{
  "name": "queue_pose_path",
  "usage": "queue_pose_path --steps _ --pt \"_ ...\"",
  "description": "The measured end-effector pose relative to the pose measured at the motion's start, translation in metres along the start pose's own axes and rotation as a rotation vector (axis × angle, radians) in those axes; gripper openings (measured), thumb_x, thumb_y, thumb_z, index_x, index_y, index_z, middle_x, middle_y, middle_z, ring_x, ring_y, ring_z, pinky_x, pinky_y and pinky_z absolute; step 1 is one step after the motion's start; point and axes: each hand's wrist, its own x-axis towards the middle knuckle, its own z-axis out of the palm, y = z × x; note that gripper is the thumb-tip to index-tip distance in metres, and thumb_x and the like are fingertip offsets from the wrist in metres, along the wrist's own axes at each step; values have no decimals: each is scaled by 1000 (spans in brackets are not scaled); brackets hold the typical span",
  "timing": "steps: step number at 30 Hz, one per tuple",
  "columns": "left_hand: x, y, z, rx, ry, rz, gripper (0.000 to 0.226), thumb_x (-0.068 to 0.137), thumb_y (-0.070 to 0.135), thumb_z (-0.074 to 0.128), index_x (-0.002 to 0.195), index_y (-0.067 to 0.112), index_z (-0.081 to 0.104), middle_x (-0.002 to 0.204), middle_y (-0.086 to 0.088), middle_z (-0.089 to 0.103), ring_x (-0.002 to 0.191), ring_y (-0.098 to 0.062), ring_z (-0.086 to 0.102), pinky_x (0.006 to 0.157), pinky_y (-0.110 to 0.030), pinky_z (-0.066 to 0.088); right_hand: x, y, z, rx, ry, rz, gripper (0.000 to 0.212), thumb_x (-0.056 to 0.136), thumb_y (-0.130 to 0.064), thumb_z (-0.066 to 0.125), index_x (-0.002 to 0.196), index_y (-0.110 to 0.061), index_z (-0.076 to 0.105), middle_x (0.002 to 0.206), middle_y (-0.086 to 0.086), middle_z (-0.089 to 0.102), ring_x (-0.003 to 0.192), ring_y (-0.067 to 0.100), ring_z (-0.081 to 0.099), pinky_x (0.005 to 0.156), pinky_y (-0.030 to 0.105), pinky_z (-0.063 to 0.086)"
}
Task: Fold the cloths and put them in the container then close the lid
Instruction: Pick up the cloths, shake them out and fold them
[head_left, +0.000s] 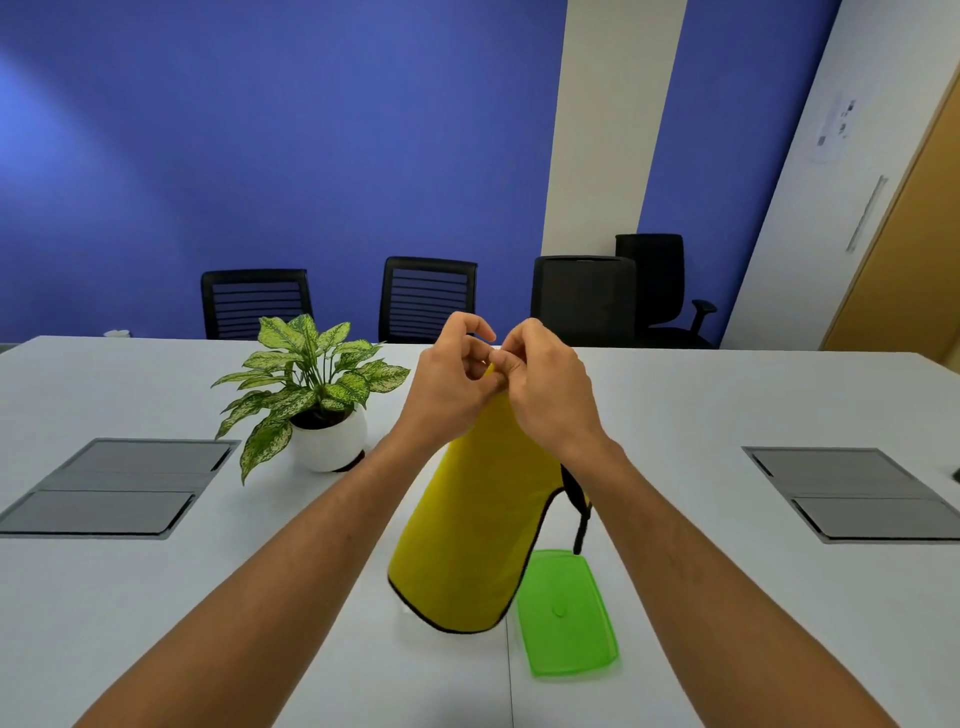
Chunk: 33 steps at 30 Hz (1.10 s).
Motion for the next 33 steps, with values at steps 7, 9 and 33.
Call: queue_pose_path --steps 7,9,33 --pt "-31 -47 5 -52 -297 -210 18 82 21 76 93 16 63 95 -12 69 90 -33 66 76 -46 55 10 16 -26 -79 144 6 18 99 -39 40 89 -24 41 72 -6 54 63 18 56 53 37 48" --pt "-46 -69 4 -12 -354 -261 20 84 22 74 95 8 65 93 -15 69 84 -31 66 72 -45 53 16 27 -39 -70 167 39 19 99 -39 41 91 -22 42 73 -5 55 65 20 56 55 38 46" --pt "-67 -112 -87 -291 216 -459 19 77 27 75 87 12 69 74 1 67 65 -8 63 55 -24 53 -39 145 -85 455 192 542 19 94 -36 53 102 -20 58 97 3 64 83 16 59 68 31 51"
